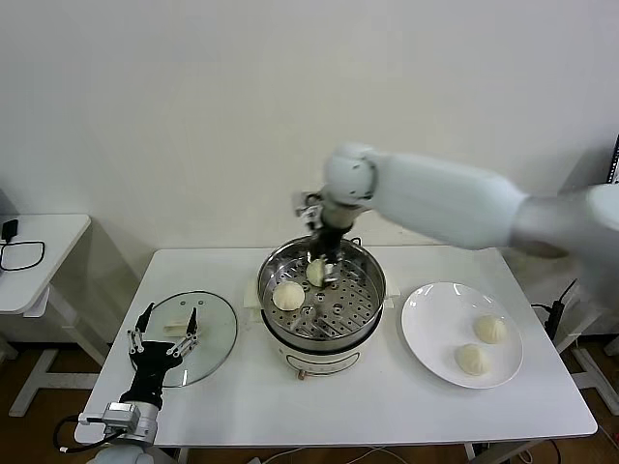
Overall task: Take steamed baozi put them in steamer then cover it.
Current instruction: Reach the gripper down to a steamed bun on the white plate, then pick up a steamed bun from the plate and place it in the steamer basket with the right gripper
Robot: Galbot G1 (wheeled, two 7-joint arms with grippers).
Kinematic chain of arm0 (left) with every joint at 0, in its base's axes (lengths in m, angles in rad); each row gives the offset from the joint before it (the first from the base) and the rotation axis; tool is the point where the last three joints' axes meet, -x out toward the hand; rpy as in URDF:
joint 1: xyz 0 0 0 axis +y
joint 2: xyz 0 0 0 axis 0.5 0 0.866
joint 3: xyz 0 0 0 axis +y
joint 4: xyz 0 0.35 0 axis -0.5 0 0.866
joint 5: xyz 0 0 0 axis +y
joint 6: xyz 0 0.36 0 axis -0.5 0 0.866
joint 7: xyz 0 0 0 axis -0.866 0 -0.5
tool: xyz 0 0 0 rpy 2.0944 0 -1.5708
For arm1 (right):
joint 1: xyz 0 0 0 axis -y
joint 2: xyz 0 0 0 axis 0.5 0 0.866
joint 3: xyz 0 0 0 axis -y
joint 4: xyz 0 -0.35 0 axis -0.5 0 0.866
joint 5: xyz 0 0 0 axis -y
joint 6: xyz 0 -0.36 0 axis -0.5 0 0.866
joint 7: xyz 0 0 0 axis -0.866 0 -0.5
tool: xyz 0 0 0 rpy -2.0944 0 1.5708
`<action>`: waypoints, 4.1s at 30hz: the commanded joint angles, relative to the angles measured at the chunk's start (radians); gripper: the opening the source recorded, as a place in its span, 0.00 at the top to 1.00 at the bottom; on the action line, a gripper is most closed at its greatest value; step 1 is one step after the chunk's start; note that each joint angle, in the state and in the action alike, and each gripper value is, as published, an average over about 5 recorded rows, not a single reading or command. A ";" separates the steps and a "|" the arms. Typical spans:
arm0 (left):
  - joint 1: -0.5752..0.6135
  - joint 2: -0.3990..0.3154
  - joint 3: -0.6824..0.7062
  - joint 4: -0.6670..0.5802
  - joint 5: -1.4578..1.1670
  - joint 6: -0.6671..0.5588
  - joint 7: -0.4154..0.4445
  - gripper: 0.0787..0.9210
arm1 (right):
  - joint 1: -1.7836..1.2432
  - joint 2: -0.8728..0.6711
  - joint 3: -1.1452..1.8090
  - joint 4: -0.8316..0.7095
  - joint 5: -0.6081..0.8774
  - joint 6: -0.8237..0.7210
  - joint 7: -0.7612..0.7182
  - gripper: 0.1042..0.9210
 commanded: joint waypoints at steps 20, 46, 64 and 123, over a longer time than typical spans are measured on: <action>0.014 -0.017 0.031 -0.015 0.019 -0.004 -0.008 0.12 | -0.631 -0.602 0.444 0.121 -0.535 0.313 -0.140 0.12; 0.011 -0.018 0.027 -0.006 0.021 -0.007 -0.010 0.12 | -0.887 -0.456 0.668 -0.014 -0.643 0.324 -0.038 0.12; 0.007 -0.015 0.022 0.001 0.021 -0.007 -0.009 0.12 | -0.888 -0.434 0.670 -0.036 -0.665 0.326 -0.041 0.22; 0.007 -0.002 -0.014 -0.005 0.015 0.000 -0.006 0.12 | 0.053 0.001 -0.077 0.224 -0.527 1.080 0.137 0.27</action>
